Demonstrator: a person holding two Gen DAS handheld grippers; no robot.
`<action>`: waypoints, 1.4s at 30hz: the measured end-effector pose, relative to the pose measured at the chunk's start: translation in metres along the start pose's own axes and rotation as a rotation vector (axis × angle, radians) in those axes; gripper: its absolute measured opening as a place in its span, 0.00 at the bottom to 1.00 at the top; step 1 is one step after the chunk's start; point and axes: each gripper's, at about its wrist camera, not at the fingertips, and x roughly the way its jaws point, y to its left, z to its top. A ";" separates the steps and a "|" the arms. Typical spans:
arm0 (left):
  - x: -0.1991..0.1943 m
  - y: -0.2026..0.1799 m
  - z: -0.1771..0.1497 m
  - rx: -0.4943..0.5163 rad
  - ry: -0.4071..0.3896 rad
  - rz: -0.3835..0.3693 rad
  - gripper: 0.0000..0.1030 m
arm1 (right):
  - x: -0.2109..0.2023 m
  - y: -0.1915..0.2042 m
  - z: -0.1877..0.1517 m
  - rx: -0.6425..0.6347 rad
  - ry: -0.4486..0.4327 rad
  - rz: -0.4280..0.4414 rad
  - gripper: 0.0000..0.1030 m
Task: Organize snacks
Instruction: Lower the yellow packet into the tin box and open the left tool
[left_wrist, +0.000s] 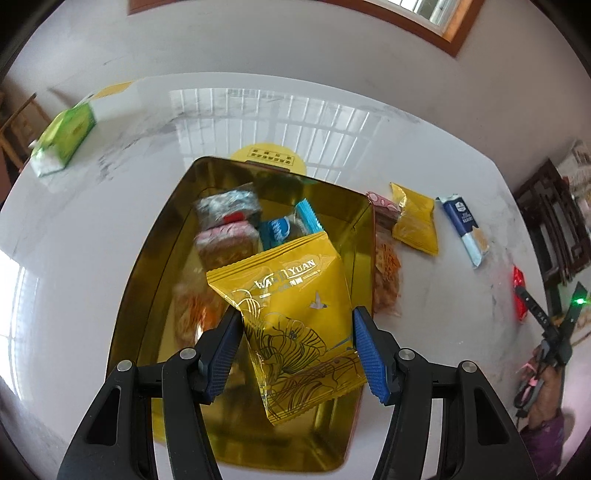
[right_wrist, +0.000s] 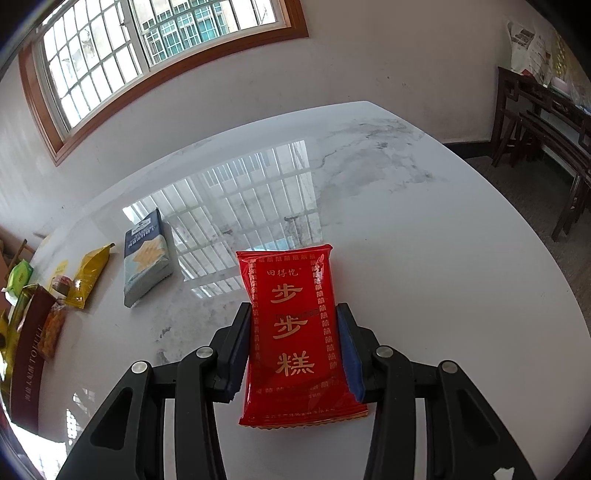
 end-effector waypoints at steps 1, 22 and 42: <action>0.003 -0.001 0.003 0.011 -0.001 0.001 0.59 | 0.000 0.000 0.000 -0.002 0.001 -0.001 0.39; 0.053 -0.022 0.044 0.148 -0.024 0.069 0.59 | 0.000 0.002 0.001 -0.015 0.007 -0.015 0.40; -0.013 -0.050 -0.006 0.200 -0.198 0.167 0.60 | -0.003 0.009 -0.005 -0.043 0.013 -0.018 0.40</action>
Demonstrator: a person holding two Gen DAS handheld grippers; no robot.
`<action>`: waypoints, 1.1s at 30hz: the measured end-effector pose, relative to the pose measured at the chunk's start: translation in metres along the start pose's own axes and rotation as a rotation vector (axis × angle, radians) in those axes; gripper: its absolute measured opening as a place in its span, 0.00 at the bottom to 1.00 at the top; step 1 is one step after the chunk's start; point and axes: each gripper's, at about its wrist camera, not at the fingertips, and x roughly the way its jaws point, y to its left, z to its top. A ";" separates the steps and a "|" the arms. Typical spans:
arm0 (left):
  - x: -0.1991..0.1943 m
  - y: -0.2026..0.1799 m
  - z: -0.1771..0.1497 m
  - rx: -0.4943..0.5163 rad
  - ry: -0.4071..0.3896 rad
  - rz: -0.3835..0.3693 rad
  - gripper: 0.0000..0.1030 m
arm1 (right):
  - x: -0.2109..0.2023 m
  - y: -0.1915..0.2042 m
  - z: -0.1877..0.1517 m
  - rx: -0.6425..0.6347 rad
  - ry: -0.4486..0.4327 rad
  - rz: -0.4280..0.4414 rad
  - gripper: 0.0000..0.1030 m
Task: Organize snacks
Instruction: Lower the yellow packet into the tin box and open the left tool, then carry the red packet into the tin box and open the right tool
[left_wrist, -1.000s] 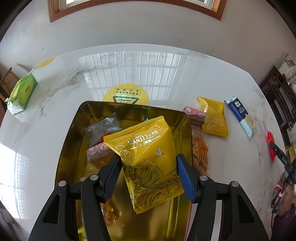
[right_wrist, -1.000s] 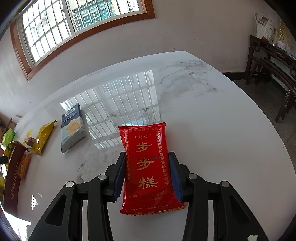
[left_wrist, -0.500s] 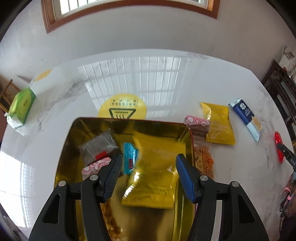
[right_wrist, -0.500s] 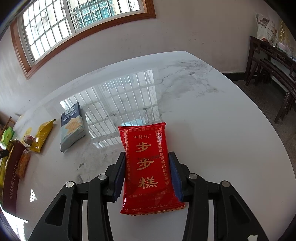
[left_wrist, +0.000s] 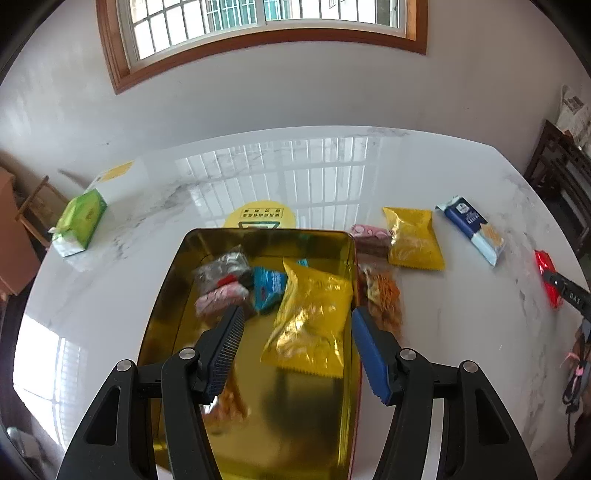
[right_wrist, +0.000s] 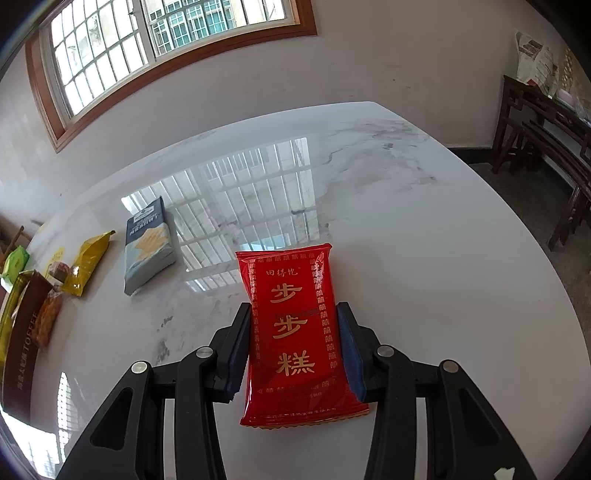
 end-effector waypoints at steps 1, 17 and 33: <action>-0.004 -0.002 -0.003 0.004 -0.004 0.014 0.60 | -0.001 0.001 -0.002 -0.001 -0.001 0.000 0.40; -0.044 -0.013 -0.036 0.031 -0.029 0.078 0.60 | -0.025 0.039 -0.039 -0.067 0.012 0.041 0.40; -0.048 0.013 -0.060 -0.009 -0.004 0.069 0.65 | -0.045 0.087 -0.071 -0.131 0.061 0.109 0.40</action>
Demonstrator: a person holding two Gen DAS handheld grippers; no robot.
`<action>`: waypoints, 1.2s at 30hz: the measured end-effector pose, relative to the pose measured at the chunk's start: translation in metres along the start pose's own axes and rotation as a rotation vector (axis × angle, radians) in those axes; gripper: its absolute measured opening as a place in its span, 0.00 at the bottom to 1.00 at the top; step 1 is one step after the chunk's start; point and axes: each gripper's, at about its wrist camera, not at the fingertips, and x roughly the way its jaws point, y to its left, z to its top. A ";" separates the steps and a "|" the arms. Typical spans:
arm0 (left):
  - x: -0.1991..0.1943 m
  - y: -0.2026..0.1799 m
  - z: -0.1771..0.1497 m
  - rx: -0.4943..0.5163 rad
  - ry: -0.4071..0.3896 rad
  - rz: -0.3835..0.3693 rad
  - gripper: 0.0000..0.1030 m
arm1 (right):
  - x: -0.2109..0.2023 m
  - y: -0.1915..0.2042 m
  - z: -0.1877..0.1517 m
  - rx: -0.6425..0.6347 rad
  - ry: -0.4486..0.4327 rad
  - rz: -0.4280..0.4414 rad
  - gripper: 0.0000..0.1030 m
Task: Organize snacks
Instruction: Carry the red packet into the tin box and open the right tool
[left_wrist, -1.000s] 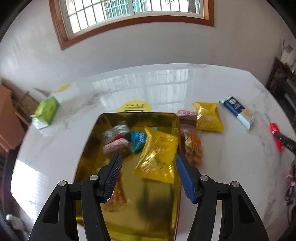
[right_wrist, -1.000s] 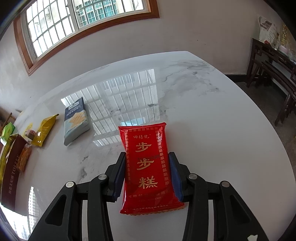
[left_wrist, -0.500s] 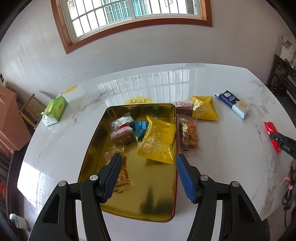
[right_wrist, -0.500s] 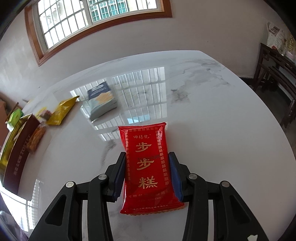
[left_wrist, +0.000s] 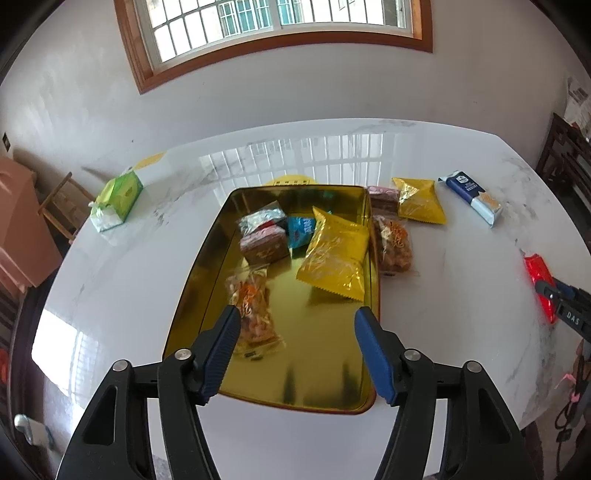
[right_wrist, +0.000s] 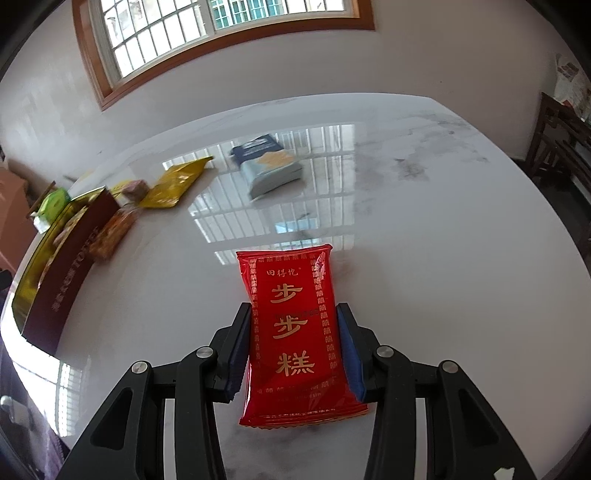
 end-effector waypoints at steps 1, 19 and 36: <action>0.000 0.002 -0.002 -0.005 0.003 -0.002 0.65 | 0.000 0.004 -0.001 -0.003 0.004 0.007 0.40; 0.006 0.044 -0.029 -0.090 0.054 -0.027 0.67 | -0.021 0.077 0.004 -0.086 0.021 0.122 0.40; -0.002 0.086 -0.050 -0.152 0.037 -0.033 0.70 | -0.048 0.166 0.037 -0.184 -0.022 0.260 0.40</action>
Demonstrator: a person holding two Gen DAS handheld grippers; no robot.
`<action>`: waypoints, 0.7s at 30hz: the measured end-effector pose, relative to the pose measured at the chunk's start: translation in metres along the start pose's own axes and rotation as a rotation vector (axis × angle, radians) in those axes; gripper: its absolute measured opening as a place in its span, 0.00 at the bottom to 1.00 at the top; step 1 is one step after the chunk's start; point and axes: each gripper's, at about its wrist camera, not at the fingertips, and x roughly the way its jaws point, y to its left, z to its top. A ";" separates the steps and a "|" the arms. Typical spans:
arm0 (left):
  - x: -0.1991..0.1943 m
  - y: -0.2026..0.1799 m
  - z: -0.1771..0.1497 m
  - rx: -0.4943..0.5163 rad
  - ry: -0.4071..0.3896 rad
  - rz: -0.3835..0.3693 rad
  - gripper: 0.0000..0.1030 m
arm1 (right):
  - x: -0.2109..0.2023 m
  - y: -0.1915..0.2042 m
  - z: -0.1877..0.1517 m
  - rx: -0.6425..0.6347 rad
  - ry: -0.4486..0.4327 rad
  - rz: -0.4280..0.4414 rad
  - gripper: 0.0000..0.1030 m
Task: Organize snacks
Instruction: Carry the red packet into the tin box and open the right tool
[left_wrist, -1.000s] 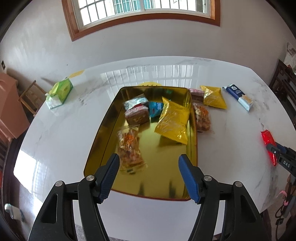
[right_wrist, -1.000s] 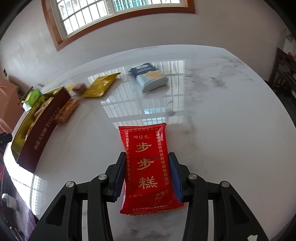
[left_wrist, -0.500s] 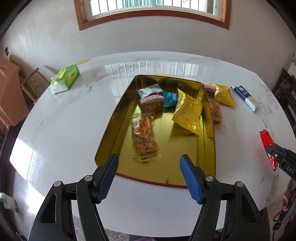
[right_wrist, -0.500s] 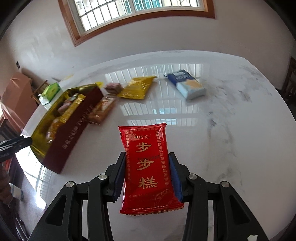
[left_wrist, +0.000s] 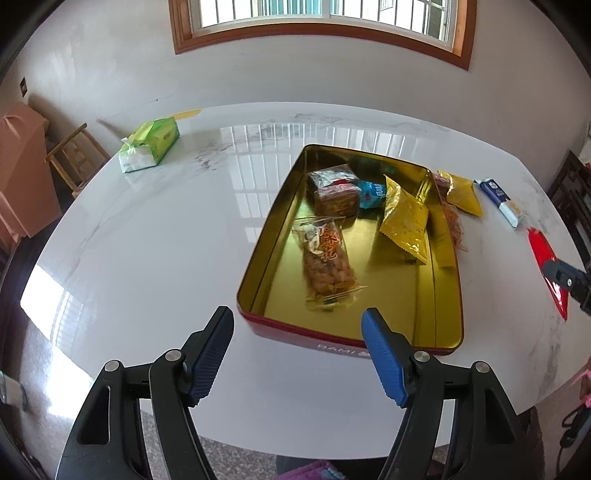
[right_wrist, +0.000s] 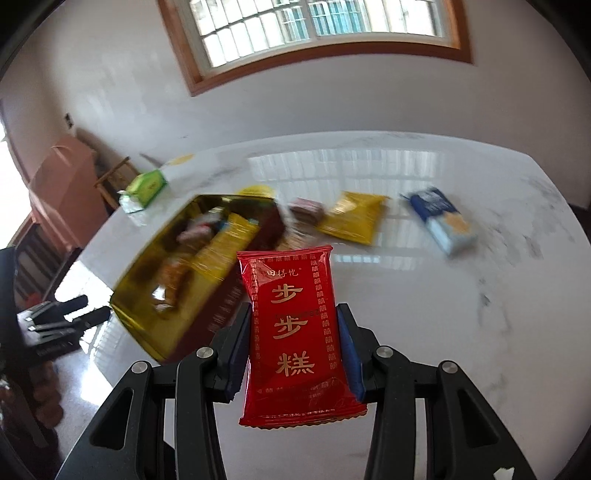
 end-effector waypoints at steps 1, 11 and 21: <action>-0.002 0.003 0.000 -0.006 -0.004 -0.002 0.70 | 0.005 0.011 0.006 -0.013 0.004 0.024 0.40; -0.012 0.028 -0.005 -0.084 -0.010 -0.051 0.77 | 0.077 0.089 0.035 -0.103 0.095 0.148 0.40; -0.018 0.040 -0.013 -0.063 -0.041 -0.054 0.77 | 0.138 0.115 0.028 -0.144 0.188 0.128 0.41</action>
